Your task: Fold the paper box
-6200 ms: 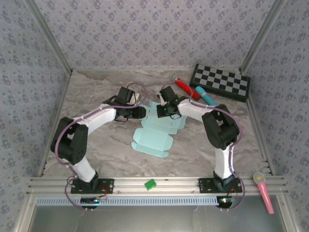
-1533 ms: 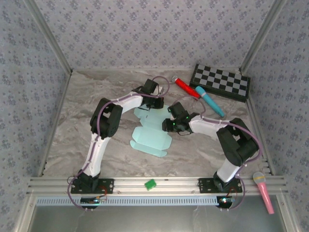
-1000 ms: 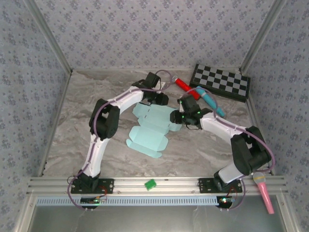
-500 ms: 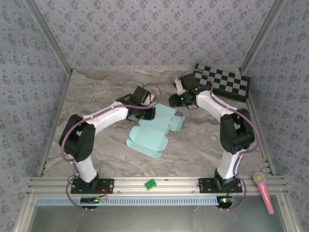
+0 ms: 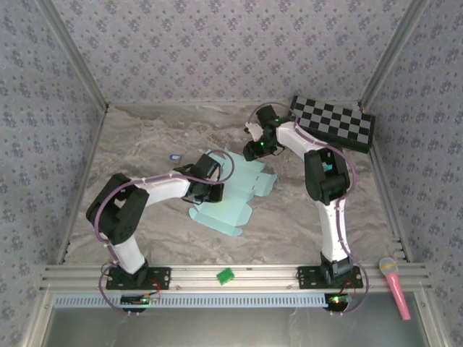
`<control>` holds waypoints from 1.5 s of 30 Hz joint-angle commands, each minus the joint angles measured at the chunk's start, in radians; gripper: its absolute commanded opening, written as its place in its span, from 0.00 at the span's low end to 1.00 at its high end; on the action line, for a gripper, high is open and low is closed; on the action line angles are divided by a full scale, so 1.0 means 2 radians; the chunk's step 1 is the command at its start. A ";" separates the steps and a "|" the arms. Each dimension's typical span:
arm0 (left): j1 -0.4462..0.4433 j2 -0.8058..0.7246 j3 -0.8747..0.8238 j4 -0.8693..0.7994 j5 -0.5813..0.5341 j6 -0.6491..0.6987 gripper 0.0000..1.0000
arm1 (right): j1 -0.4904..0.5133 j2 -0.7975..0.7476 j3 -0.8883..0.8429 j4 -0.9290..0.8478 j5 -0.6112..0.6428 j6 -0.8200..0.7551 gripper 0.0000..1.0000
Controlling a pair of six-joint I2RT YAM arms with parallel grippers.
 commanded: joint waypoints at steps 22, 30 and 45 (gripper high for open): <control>-0.020 0.017 -0.018 0.016 -0.035 -0.023 0.00 | -0.006 0.055 0.093 -0.113 -0.084 -0.054 0.40; -0.021 0.018 -0.015 0.016 -0.034 -0.023 0.00 | -0.003 0.029 0.082 -0.109 -0.063 -0.069 0.22; -0.012 -0.067 0.012 -0.010 -0.033 -0.008 0.24 | 0.029 -0.055 0.002 -0.037 0.029 -0.166 0.00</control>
